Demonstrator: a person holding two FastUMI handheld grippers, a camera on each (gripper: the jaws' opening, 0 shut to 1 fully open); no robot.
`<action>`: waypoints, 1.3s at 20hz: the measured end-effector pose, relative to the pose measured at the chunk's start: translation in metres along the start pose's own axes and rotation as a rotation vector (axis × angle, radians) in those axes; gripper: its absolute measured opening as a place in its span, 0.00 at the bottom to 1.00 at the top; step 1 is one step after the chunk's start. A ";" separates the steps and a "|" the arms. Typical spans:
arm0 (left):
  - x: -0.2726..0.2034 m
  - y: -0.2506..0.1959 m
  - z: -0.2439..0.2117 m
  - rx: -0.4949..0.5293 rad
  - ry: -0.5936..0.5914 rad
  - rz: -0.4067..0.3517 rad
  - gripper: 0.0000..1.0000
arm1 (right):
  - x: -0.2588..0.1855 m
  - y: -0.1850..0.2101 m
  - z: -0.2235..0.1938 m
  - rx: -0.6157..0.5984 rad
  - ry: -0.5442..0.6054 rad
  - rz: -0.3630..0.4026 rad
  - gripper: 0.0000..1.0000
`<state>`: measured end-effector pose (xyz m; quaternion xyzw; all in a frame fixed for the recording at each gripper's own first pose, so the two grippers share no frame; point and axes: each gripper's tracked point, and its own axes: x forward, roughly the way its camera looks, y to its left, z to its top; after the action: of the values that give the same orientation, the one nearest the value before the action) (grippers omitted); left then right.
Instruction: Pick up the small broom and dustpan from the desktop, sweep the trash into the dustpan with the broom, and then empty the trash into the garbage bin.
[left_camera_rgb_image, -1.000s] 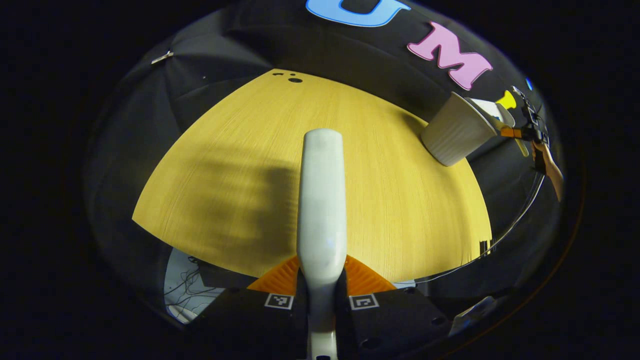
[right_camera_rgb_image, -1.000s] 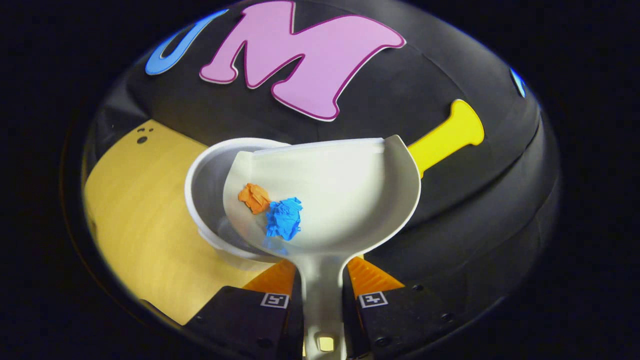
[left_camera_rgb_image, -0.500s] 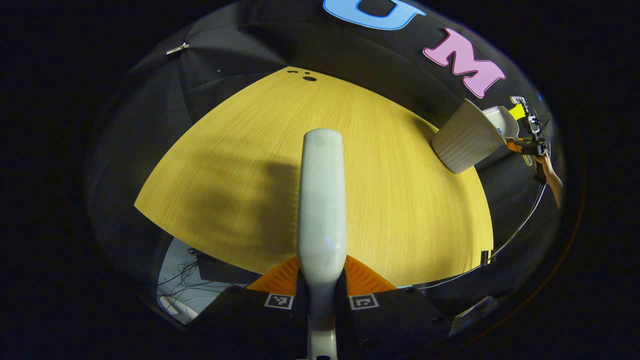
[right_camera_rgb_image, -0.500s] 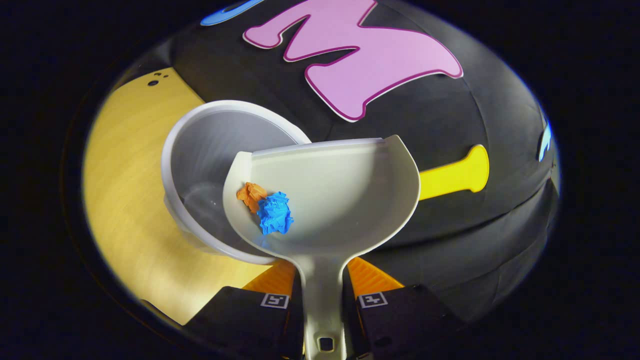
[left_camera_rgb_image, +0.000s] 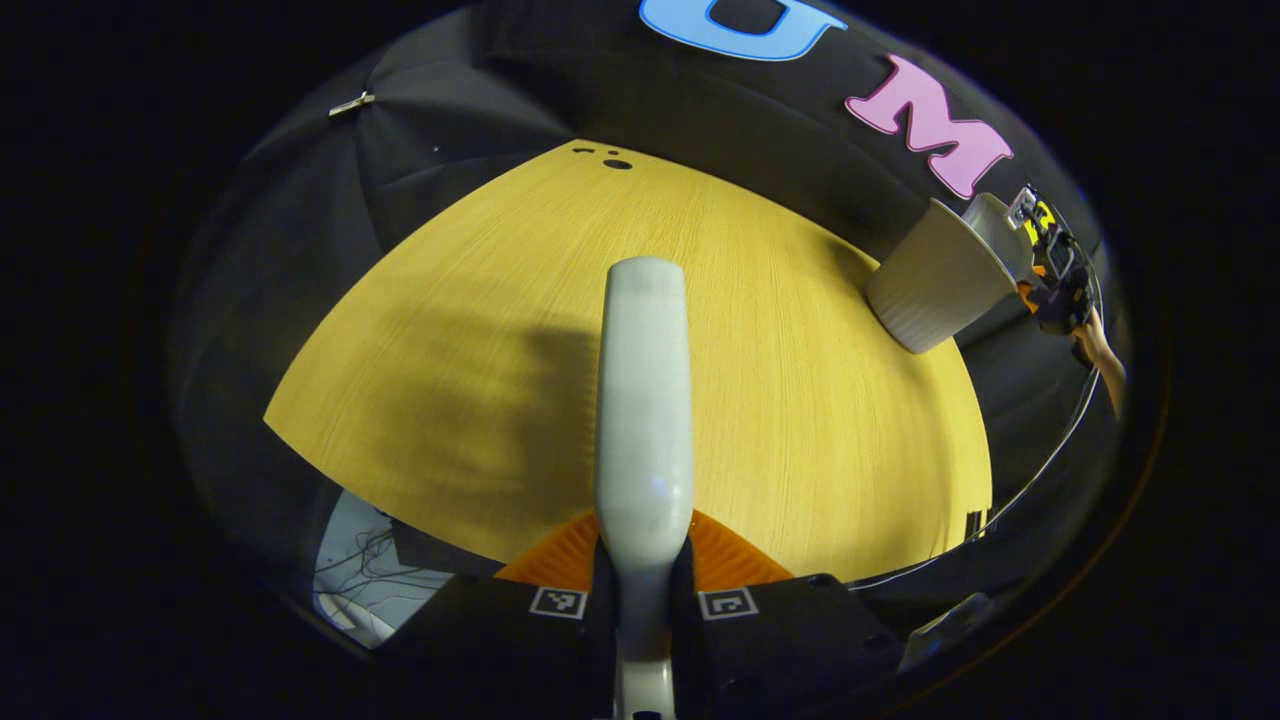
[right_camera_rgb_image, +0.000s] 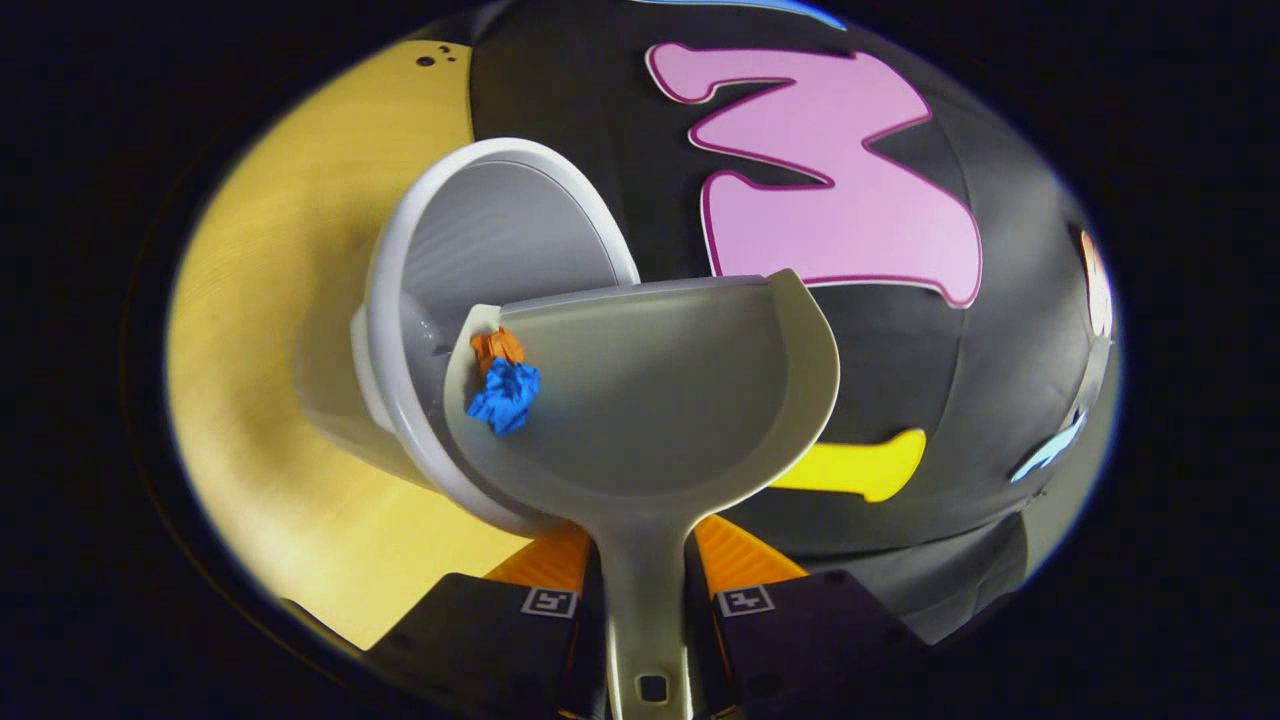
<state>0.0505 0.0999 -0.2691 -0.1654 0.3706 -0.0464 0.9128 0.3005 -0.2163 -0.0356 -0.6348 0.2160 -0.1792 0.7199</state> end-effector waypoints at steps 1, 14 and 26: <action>0.004 -0.006 0.004 -0.007 -0.006 -0.007 0.26 | 0.001 0.000 -0.008 -0.011 -0.008 -0.007 0.35; 0.020 -0.014 0.030 0.055 -0.018 0.013 0.26 | 0.014 0.000 -0.026 0.008 -0.009 0.042 0.36; 0.027 -0.019 0.054 0.060 -0.018 0.001 0.27 | 0.001 -0.015 -0.016 0.723 0.050 0.252 0.36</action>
<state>0.1081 0.0908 -0.2443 -0.1382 0.3610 -0.0553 0.9206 0.2931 -0.2328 -0.0221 -0.3036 0.2327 -0.1693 0.9083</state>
